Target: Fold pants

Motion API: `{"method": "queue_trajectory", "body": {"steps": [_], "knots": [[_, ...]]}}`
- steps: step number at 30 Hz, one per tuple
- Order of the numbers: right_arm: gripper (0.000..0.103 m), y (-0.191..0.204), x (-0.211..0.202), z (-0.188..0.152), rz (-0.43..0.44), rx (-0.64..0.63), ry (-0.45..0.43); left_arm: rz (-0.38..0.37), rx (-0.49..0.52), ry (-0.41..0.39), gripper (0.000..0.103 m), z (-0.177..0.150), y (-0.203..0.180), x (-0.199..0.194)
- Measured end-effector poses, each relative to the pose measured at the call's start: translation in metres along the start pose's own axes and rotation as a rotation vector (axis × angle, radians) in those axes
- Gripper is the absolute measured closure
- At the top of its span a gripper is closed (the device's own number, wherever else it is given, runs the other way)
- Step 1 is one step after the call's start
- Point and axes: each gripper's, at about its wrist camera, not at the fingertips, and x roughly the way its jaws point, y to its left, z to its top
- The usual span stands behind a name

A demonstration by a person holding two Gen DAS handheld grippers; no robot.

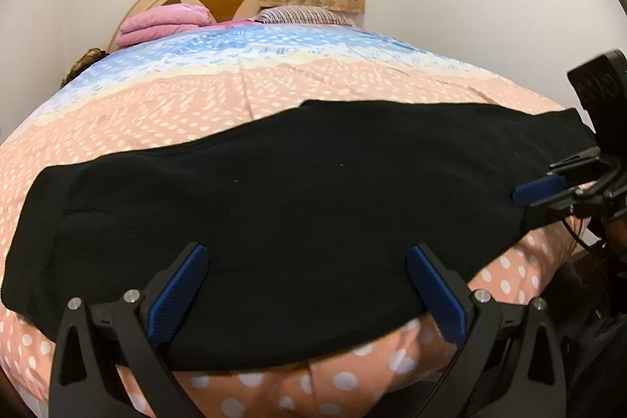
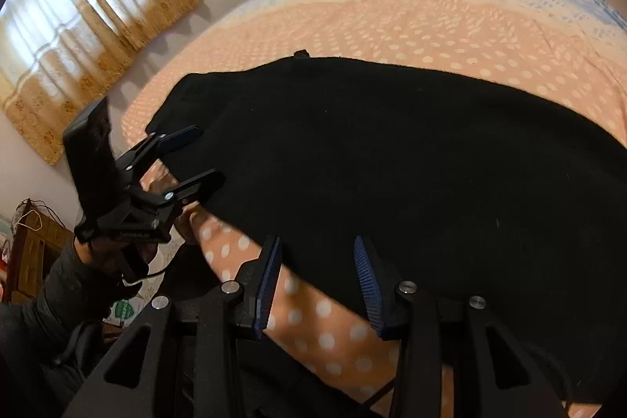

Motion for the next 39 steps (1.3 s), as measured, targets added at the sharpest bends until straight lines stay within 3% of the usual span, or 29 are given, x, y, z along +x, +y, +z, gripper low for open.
{"method": "queue_trajectory", "body": {"steps": [5, 10, 14, 20, 24, 30, 33, 39], "knots": [[0.062, 0.001, -0.016, 0.002, -0.008, 0.007, -0.084, 0.051, 0.002, 0.0, 0.0, 0.011, 0.007, 0.001], [0.062, 0.004, -0.03, -0.005, -0.2, -0.06, -0.171, 0.216, -0.031, -0.003, 0.0, 0.019, 0.03, 0.001], [0.059, -0.006, -0.034, -0.012, -0.337, -0.087, -0.178, 0.261, -0.102, 0.035, 0.0, 0.017, 0.054, 0.006], [0.054, -0.019, -0.021, -0.021, -0.362, -0.073, -0.139, 0.264, -0.113, 0.055, 0.0, 0.013, 0.057, 0.017], [0.044, -0.016, -0.02, -0.025, -0.359, -0.079, -0.134, 0.26, -0.113, 0.053, 0.0, 0.012, 0.058, 0.018], [0.042, -0.013, -0.026, -0.031, -0.347, -0.096, -0.124, 0.283, -0.115, 0.069, 0.0, 0.017, 0.056, 0.015], [0.042, -0.026, -0.042, -0.03, -0.299, -0.027, -0.153, 0.289, -0.093, 0.029, 0.0, 0.028, 0.045, 0.006], [0.042, -0.058, -0.093, -0.037, -0.374, 0.047, -0.286, 0.168, -0.068, -0.024, 0.0, 0.051, 0.01, 0.007]]}}
